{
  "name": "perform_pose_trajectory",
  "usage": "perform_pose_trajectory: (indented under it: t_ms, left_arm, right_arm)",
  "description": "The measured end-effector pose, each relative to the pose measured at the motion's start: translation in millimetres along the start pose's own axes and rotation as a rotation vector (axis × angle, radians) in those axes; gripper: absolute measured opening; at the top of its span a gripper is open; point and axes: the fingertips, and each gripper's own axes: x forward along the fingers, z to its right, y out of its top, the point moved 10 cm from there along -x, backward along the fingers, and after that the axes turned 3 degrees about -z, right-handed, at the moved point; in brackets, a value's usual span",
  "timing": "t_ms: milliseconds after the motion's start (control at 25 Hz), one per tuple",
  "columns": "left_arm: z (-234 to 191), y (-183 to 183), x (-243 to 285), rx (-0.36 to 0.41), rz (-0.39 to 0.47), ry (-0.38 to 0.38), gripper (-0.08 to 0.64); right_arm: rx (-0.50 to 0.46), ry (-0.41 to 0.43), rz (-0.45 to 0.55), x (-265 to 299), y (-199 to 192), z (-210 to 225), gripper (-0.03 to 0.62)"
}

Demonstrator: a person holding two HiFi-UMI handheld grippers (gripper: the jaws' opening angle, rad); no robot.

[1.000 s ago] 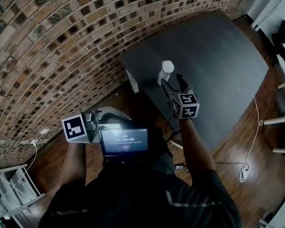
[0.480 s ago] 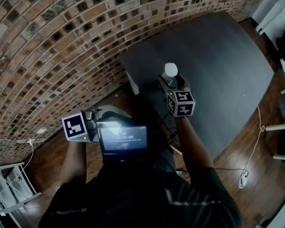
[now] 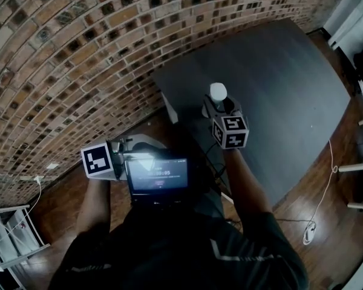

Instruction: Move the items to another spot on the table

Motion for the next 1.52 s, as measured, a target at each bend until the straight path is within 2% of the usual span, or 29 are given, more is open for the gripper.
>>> perform_pose_trajectory:
  t_ms: [320,600,840,1000,1080,1280,1520]
  left_arm:
    - [18.8,32.1,-5.3,-0.002,-0.003,-0.008,0.003]
    - [59.9,53.0,-15.2,-0.025,0.028,-0.040,0.003]
    - [101.3,71.7,-11.4,-0.003,0.036,-0.116,0.003]
    - [120.7,82.1,-1.5,0.049,-0.033,-0.179,0.003]
    - [128.3,78.5,4.9,0.042,-0.050,-0.203,0.003]
    - [147.0,83.8,34.6,0.042,-0.003,-0.263,0.003]
    - [173.8,84.2,109.3,0.103,-0.087,-0.320,0.003]
  right_arm:
    - [-0.008,-0.006,0.030,-44.3,35.7,-10.6,0.206]
    - [-0.020,0.010,0.071,-103.9,67.7,-41.3,0.204]
    - [-0.031,0.025,0.105,-170.0,85.8,-62.3,0.204]
    - [-0.014,-0.013,0.117,-217.2,93.6,-63.4,0.204]
    - [-0.025,-0.036,0.126,-242.0,93.5,-61.5,0.204]
    - [-0.027,-0.098,0.155,-300.2,90.1,-41.7,0.204]
    - [0.005,-0.142,0.179,-371.6,70.2,0.0,0.204]
